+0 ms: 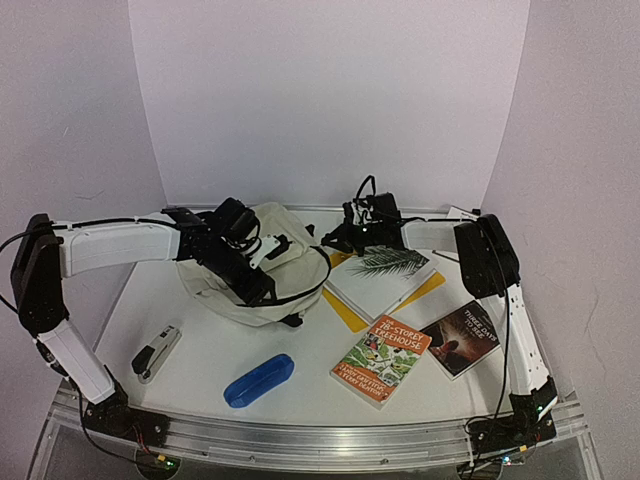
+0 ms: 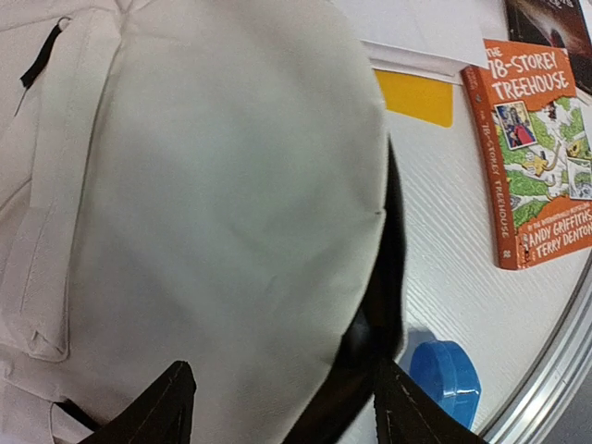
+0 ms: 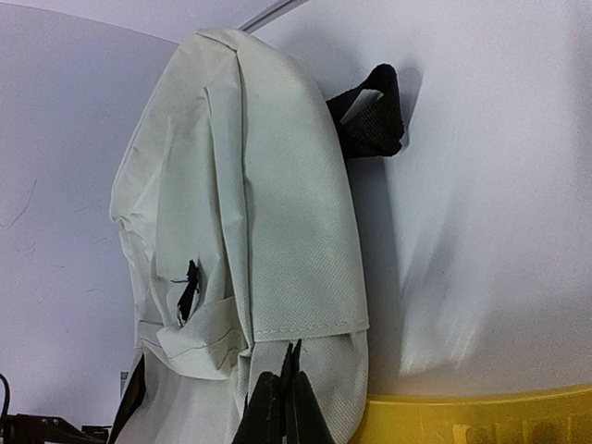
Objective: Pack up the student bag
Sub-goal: Unzip the student bag at the center of the board, then adjust the student bag at the center of the board.
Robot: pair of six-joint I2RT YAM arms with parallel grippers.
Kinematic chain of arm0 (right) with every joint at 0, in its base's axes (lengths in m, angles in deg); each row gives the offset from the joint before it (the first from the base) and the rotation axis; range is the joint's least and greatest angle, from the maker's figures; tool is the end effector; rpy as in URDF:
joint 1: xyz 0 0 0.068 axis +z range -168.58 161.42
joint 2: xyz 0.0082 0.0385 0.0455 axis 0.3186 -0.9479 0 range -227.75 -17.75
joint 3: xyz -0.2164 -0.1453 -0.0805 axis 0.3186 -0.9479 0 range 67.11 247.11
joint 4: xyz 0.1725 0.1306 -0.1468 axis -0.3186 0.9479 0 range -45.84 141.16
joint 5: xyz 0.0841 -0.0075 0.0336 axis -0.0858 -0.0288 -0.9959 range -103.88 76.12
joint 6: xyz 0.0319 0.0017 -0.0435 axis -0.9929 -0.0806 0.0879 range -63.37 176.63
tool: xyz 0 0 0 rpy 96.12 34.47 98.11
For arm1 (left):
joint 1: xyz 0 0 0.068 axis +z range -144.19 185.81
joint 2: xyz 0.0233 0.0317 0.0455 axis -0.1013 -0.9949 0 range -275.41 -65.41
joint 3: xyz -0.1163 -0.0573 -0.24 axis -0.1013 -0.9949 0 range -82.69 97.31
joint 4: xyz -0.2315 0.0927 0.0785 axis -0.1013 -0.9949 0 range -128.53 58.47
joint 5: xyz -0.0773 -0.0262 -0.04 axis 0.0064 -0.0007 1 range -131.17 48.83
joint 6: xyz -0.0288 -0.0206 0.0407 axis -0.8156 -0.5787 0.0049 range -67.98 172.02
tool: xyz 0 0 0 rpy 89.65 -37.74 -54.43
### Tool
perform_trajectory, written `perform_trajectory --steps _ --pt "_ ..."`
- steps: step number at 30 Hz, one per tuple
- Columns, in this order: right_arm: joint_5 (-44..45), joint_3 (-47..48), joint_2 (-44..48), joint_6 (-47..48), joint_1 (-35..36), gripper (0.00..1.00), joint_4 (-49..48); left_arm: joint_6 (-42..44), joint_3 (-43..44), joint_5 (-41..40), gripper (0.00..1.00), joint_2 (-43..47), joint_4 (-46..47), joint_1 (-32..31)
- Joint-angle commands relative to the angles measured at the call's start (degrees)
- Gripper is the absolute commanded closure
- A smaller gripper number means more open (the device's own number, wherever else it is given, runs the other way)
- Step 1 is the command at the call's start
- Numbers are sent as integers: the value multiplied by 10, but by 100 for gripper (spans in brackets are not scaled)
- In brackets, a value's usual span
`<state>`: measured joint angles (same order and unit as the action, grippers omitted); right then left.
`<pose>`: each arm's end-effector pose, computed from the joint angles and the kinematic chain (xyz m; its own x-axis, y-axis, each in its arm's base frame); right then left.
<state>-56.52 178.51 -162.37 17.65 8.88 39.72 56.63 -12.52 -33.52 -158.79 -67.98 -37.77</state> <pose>0.4866 0.2801 0.1341 -0.8768 0.0659 -0.4764 -0.4046 0.4343 0.8048 0.2427 -0.2375 0.2413 -0.5643 0.6471 -0.5127 0.7799 0.6215 -0.0739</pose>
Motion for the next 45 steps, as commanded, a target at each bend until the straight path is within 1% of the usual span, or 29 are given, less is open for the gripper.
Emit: perform_trajectory --steps 1,6,8,15,16,17,18,20,23,24,25,26,28,30,32,33,35,40,43,45 --pt "12 -5 37 5 4 100 -7 44 42 19 33 -3 -12 -12" --pt "12 -8 38 6 4 100 -6 82 65 -64 31 -56 -24 -13" --pt "12 -9 38 5 4 100 -6 93 77 -88 33 -73 -22 -14" --pt "12 -9 36 6 4 100 -7 132 90 -95 33 -103 -23 -18" --pt "11 -9 36 6 4 100 -7 133 90 -100 36 -100 -22 -18" --pt "11 -9 35 5 4 100 -7 132 91 -103 42 -96 -18 -17" --pt "11 -10 35 5 4 100 -6 129 93 -102 50 -89 -12 -17" --pt "10 -10 35 4 4 100 -6 118 92 -91 69 -65 6 -12" --pt "9 -9 36 1 4 100 -6 87 92 -53 89 -33 27 11" --pt "8 -8 36 0 4 95 -7 74 95 -46 94 -28 29 24" --pt "7 -6 36 0 4 87 -7 64 98 -38 97 -26 27 39" --pt "6 -2 36 0 4 74 -7 54 102 -30 99 -28 25 55" --pt "4 6 40 2 2 52 -7 35 113 -9 100 -35 24 82" --pt "1 11 51 7 -2 32 -6 22 128 14 100 -47 23 110" --pt "-4 6 68 12 -9 15 -4 10 151 32 100 -69 20 136" --pt "-6 -5 80 16 -13 11 -4 4 158 44 100 -79 23 148" --pt "-9 -36 111 34 -17 8 -2 -12 160 53 100 -86 48 179" --pt "-21 -104 156 52 -13 8 -1 -74 183 73 100 -136 59 263" --pt "-22 -113 158 57 -4 8 -1 -92 200 78 99 -188 54 294" --pt "-25 -111 158 65 2 10 1 -110 206 96 98 -219 60 319"
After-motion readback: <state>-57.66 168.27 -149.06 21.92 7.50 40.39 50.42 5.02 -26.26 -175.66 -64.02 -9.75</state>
